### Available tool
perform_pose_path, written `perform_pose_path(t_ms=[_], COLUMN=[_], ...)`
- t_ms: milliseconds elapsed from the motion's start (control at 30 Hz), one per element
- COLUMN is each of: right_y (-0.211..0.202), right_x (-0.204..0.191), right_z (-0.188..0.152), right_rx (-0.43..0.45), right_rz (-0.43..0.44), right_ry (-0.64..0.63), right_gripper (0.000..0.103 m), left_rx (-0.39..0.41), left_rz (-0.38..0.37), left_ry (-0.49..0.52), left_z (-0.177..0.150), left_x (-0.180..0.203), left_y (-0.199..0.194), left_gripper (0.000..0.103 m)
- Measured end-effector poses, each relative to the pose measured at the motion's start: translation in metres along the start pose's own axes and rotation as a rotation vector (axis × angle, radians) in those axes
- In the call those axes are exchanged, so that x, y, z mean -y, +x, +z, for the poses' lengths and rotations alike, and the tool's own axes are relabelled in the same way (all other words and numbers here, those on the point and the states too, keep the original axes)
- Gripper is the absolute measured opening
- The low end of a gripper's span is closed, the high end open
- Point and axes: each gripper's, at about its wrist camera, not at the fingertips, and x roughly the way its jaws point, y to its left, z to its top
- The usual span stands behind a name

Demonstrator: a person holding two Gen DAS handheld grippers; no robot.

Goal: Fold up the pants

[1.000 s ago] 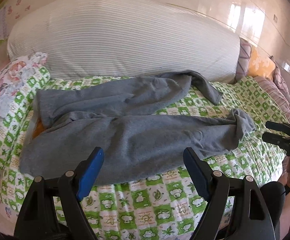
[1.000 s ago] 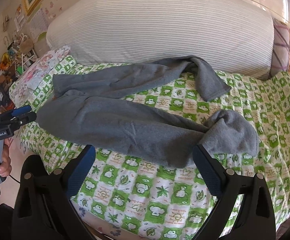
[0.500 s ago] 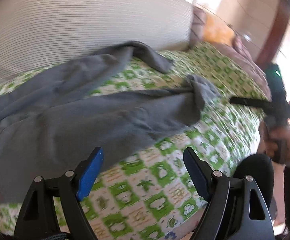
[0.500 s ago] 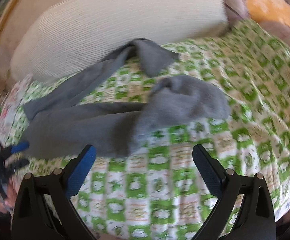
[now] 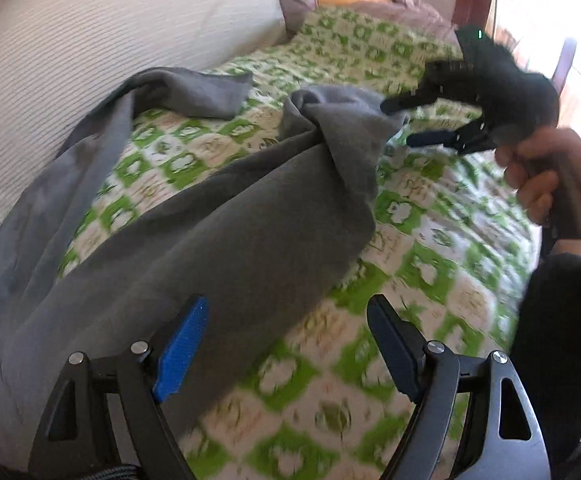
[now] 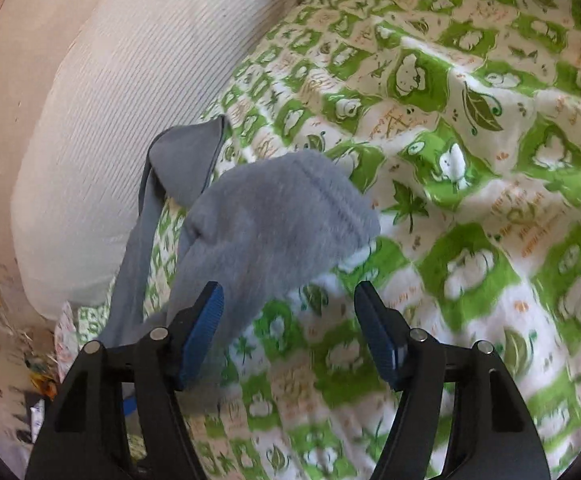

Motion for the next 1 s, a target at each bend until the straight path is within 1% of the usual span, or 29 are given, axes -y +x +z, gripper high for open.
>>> perform_pose_path(t_ms=[100,167,200,233,267,300,333,367,400,433,500,567,633,667,733,767,800,833,867,900,933,967,1000], right_y=[0.007,0.01,0.012,0.013,0.014,0.016,0.017,0.015,0.01,0.005,-0.016,-0.042,-0.064,-0.077,-0.084,-0.08,-0.075,-0.071,-0.07,-0.07,-0.074,-0.083,-0.094], right_x=[0.01,0.012,0.011,0.01,0.008,0.007,0.007,0.007,0.006,0.003,0.001,0.001,0.006,0.013,0.026,0.038,0.047,0.057,0.063,0.068,0.071,0.07,0.066], right_z=[0.01,0.015,0.017,0.019,0.021,0.022,0.022,0.023,0.021,0.021,0.021,0.018,0.013,0.008,0.001,-0.002,-0.004,-0.005,-0.007,-0.007,-0.007,-0.006,-0.005], right_rx=[-0.008,-0.007,-0.006,-0.003,-0.001,-0.007,-0.011,-0.004,0.013,0.035,0.081,0.12,0.143,0.152,0.137,0.097,0.058,0.036,0.025,0.008,0.014,0.045,0.081], right_rz=[0.041,0.066,0.068,0.069,0.073,0.081,0.093,0.089,0.077,0.072,0.088,0.113,0.114,0.105,0.065,0.022,-0.019,-0.069,-0.094,-0.111,-0.113,-0.123,-0.154], right_ry=[0.042,0.053,0.047,0.037,0.024,0.011,0.008,0.005,-0.005,-0.016,-0.027,-0.033,-0.036,-0.034,-0.028,-0.007,0.006,0.036,0.058,0.083,0.093,0.089,0.072], right_gripper=[0.069,0.069,0.067,0.063,0.044,0.021,0.011,0.005,0.005,0.005,0.005,0.004,0.004,0.004,0.004,0.006,0.007,0.009,0.016,0.018,0.019,0.022,0.027], left_rx=[-0.04,-0.08,-0.103,-0.113,-0.109,-0.111,-0.11,-0.106,-0.108,-0.113,-0.116,-0.102,-0.089,-0.089,-0.111,-0.141,-0.166,-0.186,-0.19,-0.187,-0.184,-0.178,-0.165], left_rz=[0.014,0.064,0.076,0.062,0.038,0.016,0.008,0.01,0.004,-0.01,-0.039,-0.07,-0.137,-0.168,-0.225,-0.25,-0.256,-0.248,-0.237,-0.242,-0.254,-0.262,-0.277], left_ry=[0.033,0.065,0.07,0.054,0.026,-0.002,-0.021,-0.032,-0.043,-0.057,-0.07,-0.061,-0.046,-0.036,-0.006,0.002,0.008,0.024,0.031,0.026,0.023,0.019,0.014], left_z=[0.006,0.011,0.012,0.012,0.013,0.014,0.016,0.017,0.019,0.021,0.027,0.031,0.032,0.031,0.025,0.019,0.013,0.007,0.005,0.005,0.007,0.007,0.009], left_x=[0.008,0.014,0.015,0.012,0.006,0.0,-0.006,-0.011,-0.017,-0.021,-0.027,-0.02,-0.008,0.0,0.021,0.028,0.032,0.036,0.037,0.037,0.035,0.032,0.028], left_y=[0.019,0.041,0.049,0.053,0.054,0.054,0.053,0.051,0.049,0.048,0.04,0.025,0.007,0.004,0.004,0.01,0.017,0.023,0.026,0.025,0.021,0.014,0.004], left_gripper=[0.082,0.082,0.082,0.081,0.08,0.071,0.056,0.043,0.015,0.007,0.006,0.006,0.006,0.006,0.006,0.006,0.007,0.007,0.007,0.008,0.013,0.014,0.014])
